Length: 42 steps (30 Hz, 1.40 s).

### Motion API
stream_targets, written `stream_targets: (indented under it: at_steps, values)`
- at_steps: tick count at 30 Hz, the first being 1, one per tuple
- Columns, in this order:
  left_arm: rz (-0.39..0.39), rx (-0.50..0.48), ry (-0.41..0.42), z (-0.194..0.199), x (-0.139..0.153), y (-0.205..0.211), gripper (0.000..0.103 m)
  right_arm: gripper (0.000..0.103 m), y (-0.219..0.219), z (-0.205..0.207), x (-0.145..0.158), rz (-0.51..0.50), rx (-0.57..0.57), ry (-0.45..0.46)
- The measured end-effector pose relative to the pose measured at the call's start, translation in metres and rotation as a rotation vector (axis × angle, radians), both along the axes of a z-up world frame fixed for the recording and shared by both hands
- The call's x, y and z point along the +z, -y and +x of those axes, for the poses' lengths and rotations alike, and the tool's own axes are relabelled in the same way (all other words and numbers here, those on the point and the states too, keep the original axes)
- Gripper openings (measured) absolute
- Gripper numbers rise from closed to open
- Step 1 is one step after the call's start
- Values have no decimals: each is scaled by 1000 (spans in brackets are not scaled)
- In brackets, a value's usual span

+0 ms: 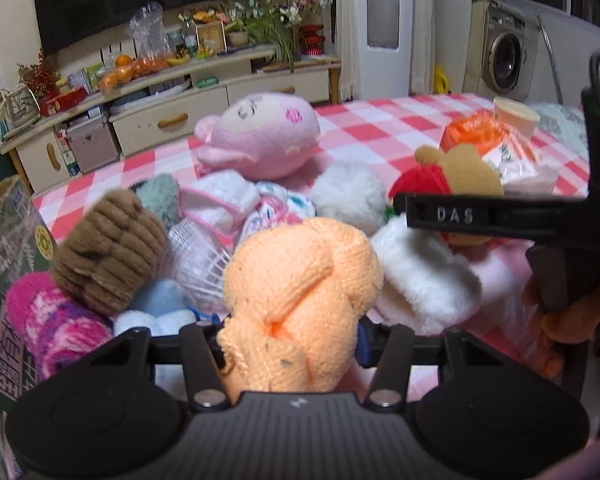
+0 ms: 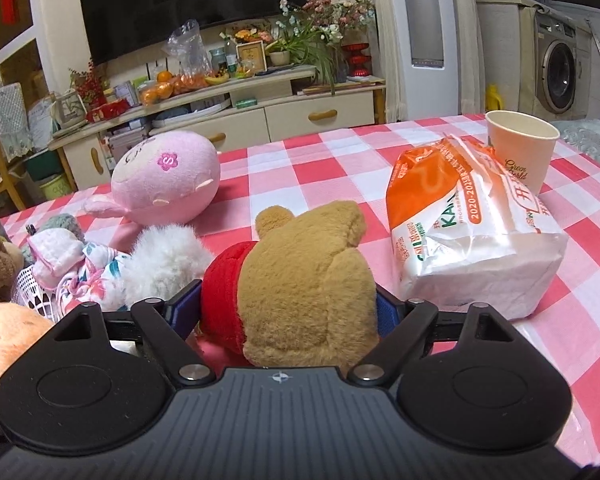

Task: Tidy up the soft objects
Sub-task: 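Carry the bunny and bear into the cardboard box and open both tools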

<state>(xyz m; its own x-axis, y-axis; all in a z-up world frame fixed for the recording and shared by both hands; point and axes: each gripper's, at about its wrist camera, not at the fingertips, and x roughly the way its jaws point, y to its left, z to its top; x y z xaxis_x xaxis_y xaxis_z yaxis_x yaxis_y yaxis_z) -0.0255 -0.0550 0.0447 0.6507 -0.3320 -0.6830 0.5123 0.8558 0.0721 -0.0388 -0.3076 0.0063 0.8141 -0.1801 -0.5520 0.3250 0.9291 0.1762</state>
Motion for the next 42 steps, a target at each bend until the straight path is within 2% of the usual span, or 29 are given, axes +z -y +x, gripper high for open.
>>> stream_targets:
  at_steps: [11,20,27,33,38,42]
  values:
    - [-126,37,106,-7,41,-36,51,102,-6,-11,13,-72,-67,98]
    - [-201,115,165,-7,65,-79,51,102,-35,-23,48,-105,-7,212]
    - [-250,202,210,-6,79,-119,51,102,-71,-17,82,-80,111,264]
    - [-269,315,244,-3,85,-163,51,102,-114,-5,107,-56,260,295]
    - [-266,438,233,6,80,-202,51,102,-155,12,127,-56,399,318]
    - [-270,535,199,11,73,-233,51,103,-185,31,132,-56,496,311]
